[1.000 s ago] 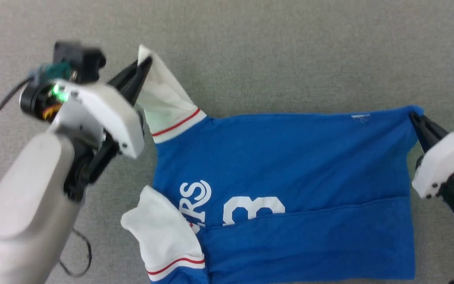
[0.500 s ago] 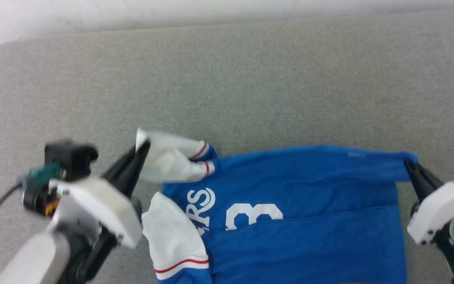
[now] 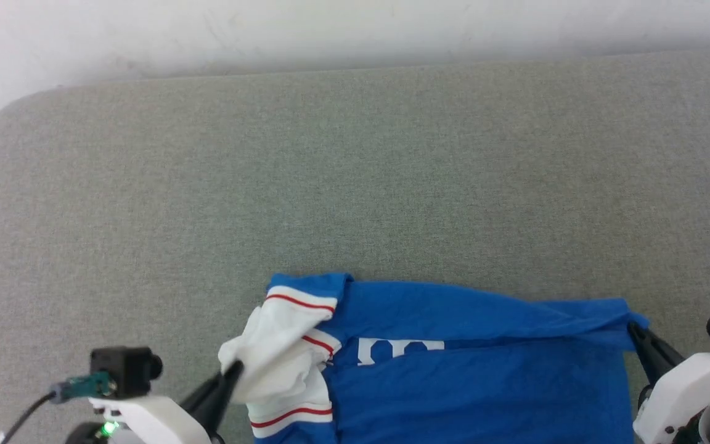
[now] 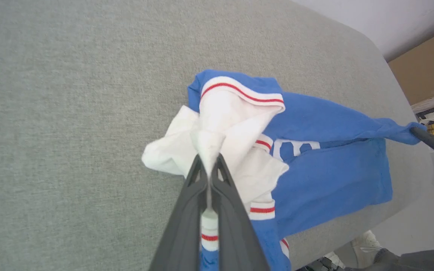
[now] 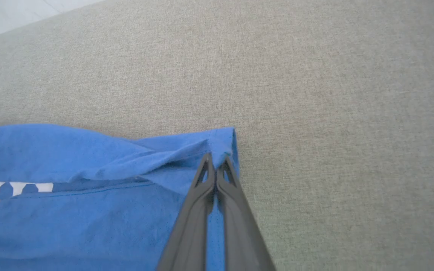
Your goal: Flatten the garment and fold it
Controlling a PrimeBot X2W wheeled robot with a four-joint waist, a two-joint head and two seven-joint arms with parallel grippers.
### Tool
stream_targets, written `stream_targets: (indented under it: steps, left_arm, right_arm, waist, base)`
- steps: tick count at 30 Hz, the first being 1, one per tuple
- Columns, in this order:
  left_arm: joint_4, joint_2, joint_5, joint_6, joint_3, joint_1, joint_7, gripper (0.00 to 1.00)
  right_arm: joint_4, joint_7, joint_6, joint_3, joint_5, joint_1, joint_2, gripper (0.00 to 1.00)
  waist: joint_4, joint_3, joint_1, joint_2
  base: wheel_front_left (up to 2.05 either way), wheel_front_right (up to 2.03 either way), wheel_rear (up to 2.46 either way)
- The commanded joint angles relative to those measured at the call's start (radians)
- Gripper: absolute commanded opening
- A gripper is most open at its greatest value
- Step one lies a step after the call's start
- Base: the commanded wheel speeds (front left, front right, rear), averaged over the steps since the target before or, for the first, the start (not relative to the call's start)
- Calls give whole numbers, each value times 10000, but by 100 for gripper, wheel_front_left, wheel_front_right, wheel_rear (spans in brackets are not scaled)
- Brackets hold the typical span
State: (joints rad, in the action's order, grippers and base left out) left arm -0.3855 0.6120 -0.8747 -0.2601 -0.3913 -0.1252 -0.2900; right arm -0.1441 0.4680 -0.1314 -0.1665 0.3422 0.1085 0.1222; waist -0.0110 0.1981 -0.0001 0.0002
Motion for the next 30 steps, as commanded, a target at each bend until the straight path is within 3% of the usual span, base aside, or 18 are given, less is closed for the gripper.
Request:
stream_targets:
  steps: [1, 7, 21, 23, 24, 26, 27, 30]
  left_arm:
    - [76, -83, -112, 89, -48, -105, -45, 0]
    - [629, -255, -392, 343, -384, -212, -248, 0]
    - [2608, -830, -406, 424, -360, 426, 186, 0]
    - [2811, -958, -358, 396, -323, 595, 336, 18]
    - [2893, -1005, -321, 405, -325, 678, 400, 30]
    - [3012, -1145, -286, 378, -279, 829, 571, 49]
    - [3049, -1184, -264, 396, -299, 892, 602, 69]
    - [3031, -1350, -242, 414, -267, 1035, 815, 100]
  right_arm:
    - [-5, 45, 7, 15, -76, 85, -28, 0]
    - [257, 42, 7, 83, -404, 221, 73, 0]
    - [1632, -821, 7, 228, -1280, -220, 55, 0]
    - [1834, -943, 7, 285, -1299, -364, 23, 0]
    - [1924, -1021, 7, 308, -1305, -435, 20, 8]
    - [2073, -1220, 7, 312, -1324, -567, 16, 46]
    - [2150, -1296, 7, 315, -1329, -620, 21, 100]
    - [2247, -1446, 7, 319, -1165, -741, -13, 100]
  waist:
    - [-6, -24, 1, -2]
    - [-15, -63, 1, -2]
    - [-125, -55, 1, -2]
    - [-136, -15, 1, -2]
    - [-138, 6, 1, -2]
    - [-133, 43, 1, -2]
    - [-126, 54, 1, -2]
    - [-93, 52, 1, -2]
  base:
    - [0, 0, 0]
    - [0, 0, 0]
    - [0, 0, 0]
    - [0, 0, 0]
    - [0, 0, 0]
    - [0, 0, 0]
    - [0, 0, 0]
    - [0, 0, 0]
